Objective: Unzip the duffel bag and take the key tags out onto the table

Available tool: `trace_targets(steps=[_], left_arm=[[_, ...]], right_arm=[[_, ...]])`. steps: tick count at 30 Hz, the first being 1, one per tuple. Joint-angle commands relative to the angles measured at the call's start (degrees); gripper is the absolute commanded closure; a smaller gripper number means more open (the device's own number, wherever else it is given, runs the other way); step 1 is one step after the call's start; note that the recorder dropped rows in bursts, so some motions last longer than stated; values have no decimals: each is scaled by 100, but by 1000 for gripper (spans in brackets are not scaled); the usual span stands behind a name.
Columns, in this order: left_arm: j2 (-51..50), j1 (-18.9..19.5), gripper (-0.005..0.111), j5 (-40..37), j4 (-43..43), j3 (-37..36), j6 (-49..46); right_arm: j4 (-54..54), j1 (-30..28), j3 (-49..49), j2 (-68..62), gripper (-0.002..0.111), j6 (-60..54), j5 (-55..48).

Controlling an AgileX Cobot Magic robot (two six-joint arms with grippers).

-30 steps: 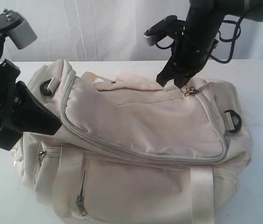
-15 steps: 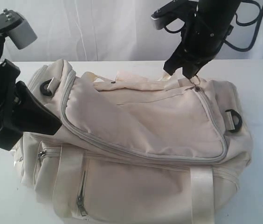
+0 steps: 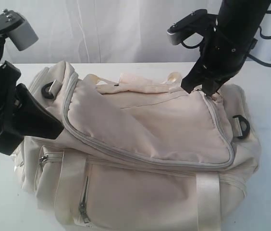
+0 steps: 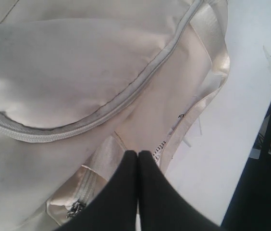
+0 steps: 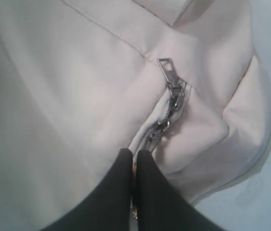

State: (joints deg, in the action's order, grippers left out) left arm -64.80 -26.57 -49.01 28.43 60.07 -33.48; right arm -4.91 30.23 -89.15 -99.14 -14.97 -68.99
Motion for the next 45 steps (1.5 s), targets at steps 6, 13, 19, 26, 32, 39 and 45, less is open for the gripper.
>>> trace_targets(steps=[6, 13, 19, 26, 32, 39, 45], left_arm=[[17, -18, 107, -32, 113, -32, 0], [17, -18, 107, -7, 127, -32, 0], [17, -18, 107, 30, 152, 263, -106], [-71, -18, 107, 128, 204, 1053, 187], [-1240, -5, 107, 63, 204, 1831, 421], [-3468, 19, 107, -588, 877, 3392, 521], [-5632, 196, 107, -976, 1961, 5279, 794]], right_arm=[[-6, -1, 629, 510, 108, 237, -97], [6, -1, 1172, 775, 108, 340, -97], [132, -1, 1492, 1109, 108, 485, -41], [322, -1, 1823, 1332, 108, 635, 406], [367, -1, 2045, 1332, 108, 667, 901], [367, -1, 2059, 1332, 108, 895, 1128], [367, -1, 2059, 1332, 108, 1363, 1410]])
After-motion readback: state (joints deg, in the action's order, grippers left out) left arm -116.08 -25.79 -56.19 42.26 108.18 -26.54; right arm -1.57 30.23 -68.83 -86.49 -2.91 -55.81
